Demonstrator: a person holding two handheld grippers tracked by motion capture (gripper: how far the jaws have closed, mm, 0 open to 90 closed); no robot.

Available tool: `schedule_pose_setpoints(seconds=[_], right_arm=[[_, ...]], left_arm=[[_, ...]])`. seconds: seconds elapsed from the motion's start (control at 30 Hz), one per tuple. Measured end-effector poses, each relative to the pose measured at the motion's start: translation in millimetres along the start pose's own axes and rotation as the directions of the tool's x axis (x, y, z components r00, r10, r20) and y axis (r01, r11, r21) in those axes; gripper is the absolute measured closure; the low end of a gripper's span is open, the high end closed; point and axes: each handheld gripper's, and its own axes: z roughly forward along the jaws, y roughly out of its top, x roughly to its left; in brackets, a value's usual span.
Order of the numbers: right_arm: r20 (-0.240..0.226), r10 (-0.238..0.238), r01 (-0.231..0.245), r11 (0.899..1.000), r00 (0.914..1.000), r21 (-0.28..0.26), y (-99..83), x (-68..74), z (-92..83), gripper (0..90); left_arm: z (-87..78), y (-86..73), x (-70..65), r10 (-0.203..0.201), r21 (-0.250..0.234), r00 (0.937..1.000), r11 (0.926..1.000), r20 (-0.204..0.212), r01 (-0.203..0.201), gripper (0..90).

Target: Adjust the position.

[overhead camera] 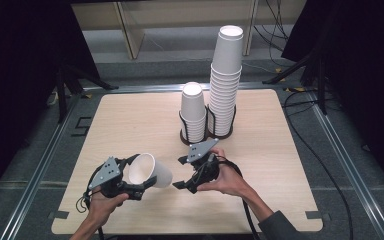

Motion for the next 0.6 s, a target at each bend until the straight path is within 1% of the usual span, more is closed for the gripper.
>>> schedule_pose_setpoints(seconds=[0.03,0.07,0.1,0.13,0.17,0.2,0.23,0.27,0.3,0.37,0.4,0.43,0.47,0.53,0.57,0.6], right_arm=[[0.013,0.006,-0.006,1.0,0.9999,0.006,-3.0,-0.6,-2.6,18.4],[0.028,0.009,-0.01,1.0,0.9996,0.015,-6.0,-1.0,-5.3,18.4],[0.047,0.029,-0.03,0.999,0.9985,0.017,-11.8,-0.7,-9.9,18.7],[0.047,0.029,-0.03,0.999,0.9985,0.017,-11.8,-0.7,-9.9,18.7],[0.058,0.034,-0.035,0.999,0.9977,0.028,-14.3,-1.1,-12.7,18.9],[0.075,0.033,-0.036,0.999,0.9966,0.038,-17.1,-1.1,-14.7,18.9],[0.083,0.036,-0.04,0.998,0.9959,0.045,-19.8,-0.7,-16.8,19.0],[0.094,0.044,-0.049,0.998,0.9946,0.048,-25.2,-0.5,-21.3,19.2],[0.094,0.044,-0.049,0.998,0.9946,0.048,-25.2,-0.5,-21.3,19.2],[0.113,0.056,-0.063,0.996,0.9919,0.055,-30.1,-0.3,-25.4,19.3],[0.121,0.068,-0.076,0.995,0.9903,0.06,-35.3,-0.6,-29.4,19.6],[0.126,0.073,-0.08,0.995,0.9894,0.058,-38.1,-0.7,-30.3,19.6],[0.133,0.075,-0.084,0.994,0.9883,0.066,-40.6,-0.4,-31.6,19.6],[0.136,0.074,-0.085,0.994,0.9879,0.074,-43.1,0.0,-32.1,19.7],[0.138,0.072,-0.084,0.993,0.9878,0.081,-44.7,0.3,-32.7,19.7],[0.148,0.075,-0.089,0.992,0.9861,0.088,-48.4,1.3,-33.9,19.7]], left_arm=[[1.3,0.6,2.6,0.027,0.003,0.9995,0.9996,-0.018,-0.027,7.0],[0.5,2.0,4.3,0.045,0.035,0.9979,0.9985,-0.047,-0.043,7.0],[2.4,2.5,6.5,0.049,0.034,0.9969,0.9983,-0.062,-0.047,7.0],[1.9,4.2,8.7,0.062,0.062,0.9944,0.9964,-0.086,-0.057,7.0],[3.8,4.7,11.0,0.069,0.056,0.9927,0.9964,-0.1,-0.063,7.0],[3.5,6.3,13.4,0.078,0.089,0.9905,0.9937,-0.114,-0.068,7.0],[5.2,6.8,15.8,0.074,0.091,0.9893,0.9938,-0.125,-0.063,7.0],[6.2,7.3,18.7,0.08,0.102,0.9873,0.9926,-0.137,-0.067,7.0],[6.9,8.0,21.6,0.083,0.122,0.9862,0.9904,-0.143,-0.066,7.0],[9.8,8.6,28.2,0.077,0.147,0.9843,0.9877,-0.159,-0.054,7.0],[11.3,8.8,32.0,0.078,0.157,0.9831,0.9863,-0.166,-0.052,7.0],[15.5,9.1,39.7,0.081,0.175,0.9803,0.9834,-0.18,-0.049,7.0],[15.5,9.1,39.7,0.081,0.175,0.9803,0.9834,-0.18,-0.049,7.0],[18.8,9.7,46.3,0.082,0.192,0.9773,0.9805,-0.195,-0.044,7.0],[20.8,10.4,49.8,0.093,0.206,0.9744,0.9772,-0.205,-0.05,7.0],[23.3,10.7,53.3,0.096,0.213,0.9728,0.9758,-0.211,-0.05,7.0]])
